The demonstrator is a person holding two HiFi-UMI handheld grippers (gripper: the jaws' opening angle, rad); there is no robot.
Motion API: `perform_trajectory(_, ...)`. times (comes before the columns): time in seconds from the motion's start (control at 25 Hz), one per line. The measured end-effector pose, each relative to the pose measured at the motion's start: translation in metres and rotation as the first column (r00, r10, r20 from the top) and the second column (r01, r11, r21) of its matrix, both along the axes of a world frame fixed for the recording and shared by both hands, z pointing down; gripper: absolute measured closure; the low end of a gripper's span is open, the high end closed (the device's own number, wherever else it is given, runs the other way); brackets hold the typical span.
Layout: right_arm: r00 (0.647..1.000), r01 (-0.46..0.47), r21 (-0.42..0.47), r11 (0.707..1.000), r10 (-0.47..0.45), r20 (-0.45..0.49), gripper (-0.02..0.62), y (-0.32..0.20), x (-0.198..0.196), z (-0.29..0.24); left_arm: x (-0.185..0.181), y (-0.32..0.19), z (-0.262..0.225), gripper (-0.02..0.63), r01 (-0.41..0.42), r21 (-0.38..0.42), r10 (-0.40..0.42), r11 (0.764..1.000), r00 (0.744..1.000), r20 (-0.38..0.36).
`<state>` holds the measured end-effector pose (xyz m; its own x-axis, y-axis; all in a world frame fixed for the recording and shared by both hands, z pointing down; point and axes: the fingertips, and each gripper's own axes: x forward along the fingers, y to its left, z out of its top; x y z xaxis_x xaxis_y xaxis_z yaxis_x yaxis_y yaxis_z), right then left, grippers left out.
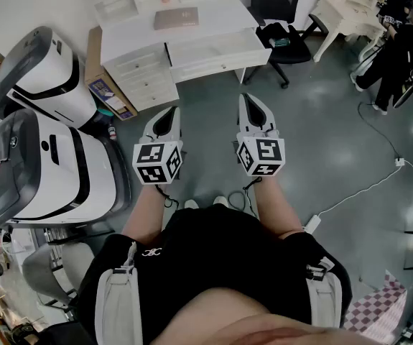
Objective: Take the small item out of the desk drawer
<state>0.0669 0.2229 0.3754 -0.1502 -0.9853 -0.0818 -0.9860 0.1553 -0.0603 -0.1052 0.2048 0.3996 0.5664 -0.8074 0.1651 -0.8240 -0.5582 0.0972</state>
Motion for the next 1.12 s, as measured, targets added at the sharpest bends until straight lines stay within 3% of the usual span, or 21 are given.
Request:
perform_trajectory(0.56, 1.000, 0.026, 0.012, 1.000, -0.026, 0.008, 0.598, 0.011, -0.041, -0.004, -0.037, 0.010, -0.007, 0.592, 0.005, 0.011, -0.005, 1.000, 1.000, -0.005)
perform_trajectory(0.96, 1.000, -0.010, -0.003, 1.000, 0.010, -0.024, 0.598, 0.009, -0.081, -0.004, -0.077, 0.003, -0.009, 0.592, -0.020, 0.015, 0.021, 1.000, 0.999, -0.027)
perform_trajectory(1.12, 0.999, -0.001, -0.024, 1.000, 0.002, 0.046, 0.598, 0.008, -0.099, 0.000, -0.094, 0.001, -0.004, 0.592, -0.042, 0.010, 0.043, 0.999, 0.999, -0.029)
